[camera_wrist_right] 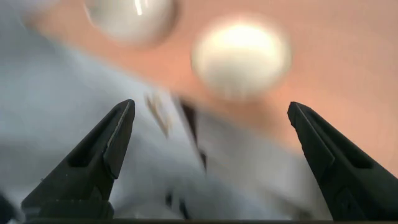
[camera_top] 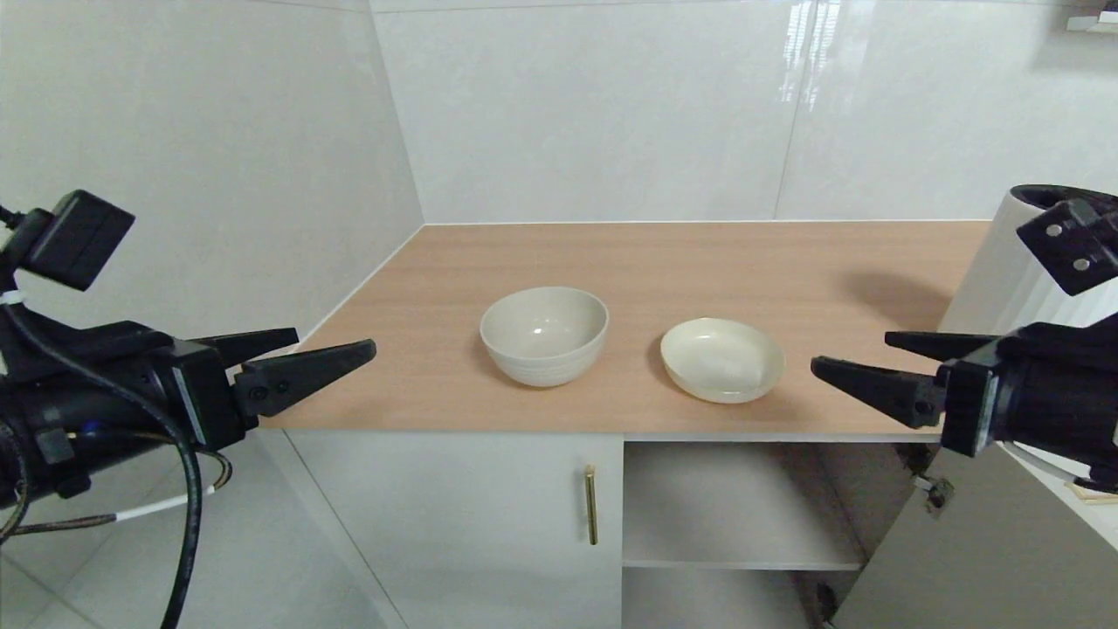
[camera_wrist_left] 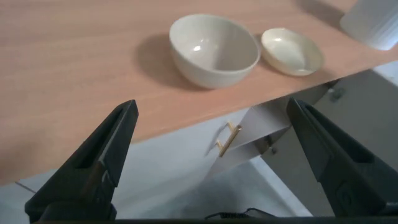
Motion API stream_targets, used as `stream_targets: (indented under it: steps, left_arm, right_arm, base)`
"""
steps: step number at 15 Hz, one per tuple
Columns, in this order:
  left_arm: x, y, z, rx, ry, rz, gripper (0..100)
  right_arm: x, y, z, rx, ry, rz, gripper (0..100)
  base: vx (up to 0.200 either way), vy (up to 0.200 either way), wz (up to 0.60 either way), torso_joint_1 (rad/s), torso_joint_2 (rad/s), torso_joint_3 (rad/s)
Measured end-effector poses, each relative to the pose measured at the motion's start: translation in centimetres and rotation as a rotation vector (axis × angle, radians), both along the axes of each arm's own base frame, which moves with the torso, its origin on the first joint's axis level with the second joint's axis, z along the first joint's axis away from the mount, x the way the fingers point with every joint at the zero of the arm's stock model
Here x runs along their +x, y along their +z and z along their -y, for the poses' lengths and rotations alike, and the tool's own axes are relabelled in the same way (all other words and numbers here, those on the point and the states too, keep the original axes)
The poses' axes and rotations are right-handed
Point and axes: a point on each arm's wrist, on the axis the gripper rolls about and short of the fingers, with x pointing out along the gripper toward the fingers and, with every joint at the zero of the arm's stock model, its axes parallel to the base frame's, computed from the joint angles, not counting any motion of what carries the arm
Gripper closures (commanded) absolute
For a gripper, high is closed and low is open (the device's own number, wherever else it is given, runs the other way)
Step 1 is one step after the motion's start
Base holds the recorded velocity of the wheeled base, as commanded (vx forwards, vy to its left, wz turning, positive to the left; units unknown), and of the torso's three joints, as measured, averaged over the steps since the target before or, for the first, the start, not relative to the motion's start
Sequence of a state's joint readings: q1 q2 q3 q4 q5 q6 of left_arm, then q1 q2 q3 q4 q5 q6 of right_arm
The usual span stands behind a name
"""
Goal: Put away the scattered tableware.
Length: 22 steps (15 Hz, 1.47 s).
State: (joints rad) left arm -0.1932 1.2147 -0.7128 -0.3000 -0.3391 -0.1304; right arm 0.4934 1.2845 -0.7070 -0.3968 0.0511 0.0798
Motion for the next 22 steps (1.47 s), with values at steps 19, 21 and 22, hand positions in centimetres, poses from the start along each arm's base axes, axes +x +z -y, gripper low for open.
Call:
stream_targets:
  steps: [19,21,22]
  left_arm:
    - [15.5,-1.9,7.1,-0.086,0.325,-0.546,0]
    - [16.6,-2.5,7.7,-0.086,0.321,-0.538,0]
    - [17.0,-2.8,8.0,-0.089,0.317,-0.53,0]
  right_arm:
    - [8.7,-0.3,-3.4,-0.001,-0.316,-0.314,0]
    - [8.9,-0.5,-3.4,-0.004,-0.317,-0.319,0]
    - [8.9,-0.6,-3.5,-0.005,-0.317,-0.321,0]
  base:
    - [0.0,0.0,0.0,0.002,0.0,-0.002]
    - [0.0,0.0,0.0,0.0,0.0,0.0]
    - [0.0,0.0,0.0,0.0,0.0,0.0]
